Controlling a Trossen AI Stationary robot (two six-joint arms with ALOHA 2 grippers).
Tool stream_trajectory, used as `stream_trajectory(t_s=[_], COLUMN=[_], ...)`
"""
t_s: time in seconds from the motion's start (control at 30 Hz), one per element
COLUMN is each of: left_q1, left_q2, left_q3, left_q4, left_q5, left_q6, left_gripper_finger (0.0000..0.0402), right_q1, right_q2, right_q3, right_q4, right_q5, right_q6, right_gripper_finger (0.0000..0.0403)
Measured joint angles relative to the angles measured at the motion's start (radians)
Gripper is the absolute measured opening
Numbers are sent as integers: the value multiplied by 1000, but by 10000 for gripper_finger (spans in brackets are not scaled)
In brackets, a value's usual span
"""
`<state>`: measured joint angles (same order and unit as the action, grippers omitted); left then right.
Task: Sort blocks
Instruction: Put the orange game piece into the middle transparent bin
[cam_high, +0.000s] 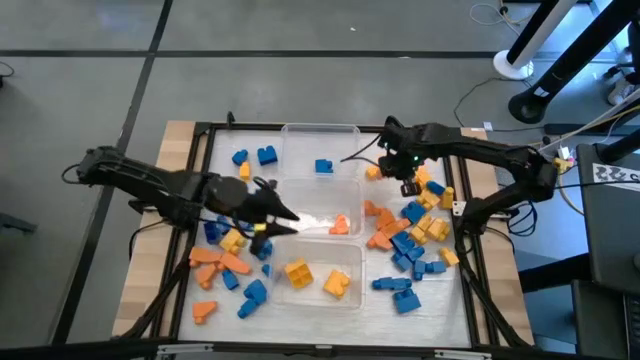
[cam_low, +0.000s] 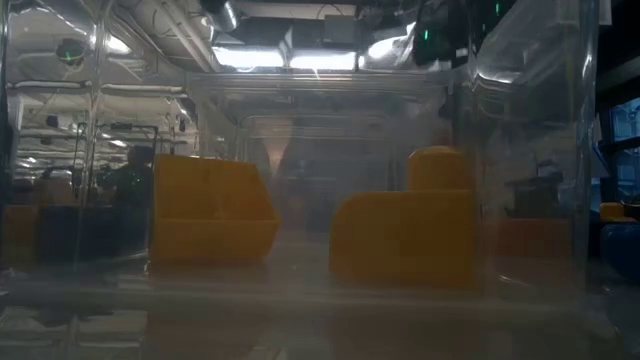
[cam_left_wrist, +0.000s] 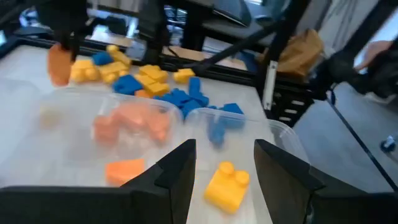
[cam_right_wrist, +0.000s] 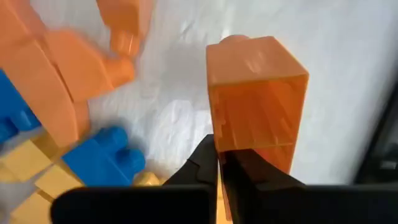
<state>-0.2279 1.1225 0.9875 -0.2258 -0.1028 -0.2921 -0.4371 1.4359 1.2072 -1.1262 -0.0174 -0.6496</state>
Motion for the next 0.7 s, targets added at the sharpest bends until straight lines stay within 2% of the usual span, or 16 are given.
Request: stream_trajectory(t_s=[0.17, 0.37, 0.47, 0.6, 0.7], left_q1=[44, 96, 117, 125, 125], left_q2=[-111, -217, -245, -258, -259], left_q3=[0, 0, 0, 0, 0], left_q4=[-139, -373, -506, -675, -775], left_q5=[-81, -144, -153, -149, -90], left_q6=[-47, -249, -309, -314, -331], left_gripper_finger=[153, 153, 153, 153, 153], right_q1=[62, 192, 268, 359, 416], right_q2=[-49, -67, -67, -59, -50], right_q3=[165, 309, 323, 323, 316], right_q4=[-73, -15, 83, 203, 267], right_q5=[-20, -57, -63, -86, -88], right_q6=[39, 118, 127, 129, 129], right_gripper_finger=[7, 11, 6, 12, 18])
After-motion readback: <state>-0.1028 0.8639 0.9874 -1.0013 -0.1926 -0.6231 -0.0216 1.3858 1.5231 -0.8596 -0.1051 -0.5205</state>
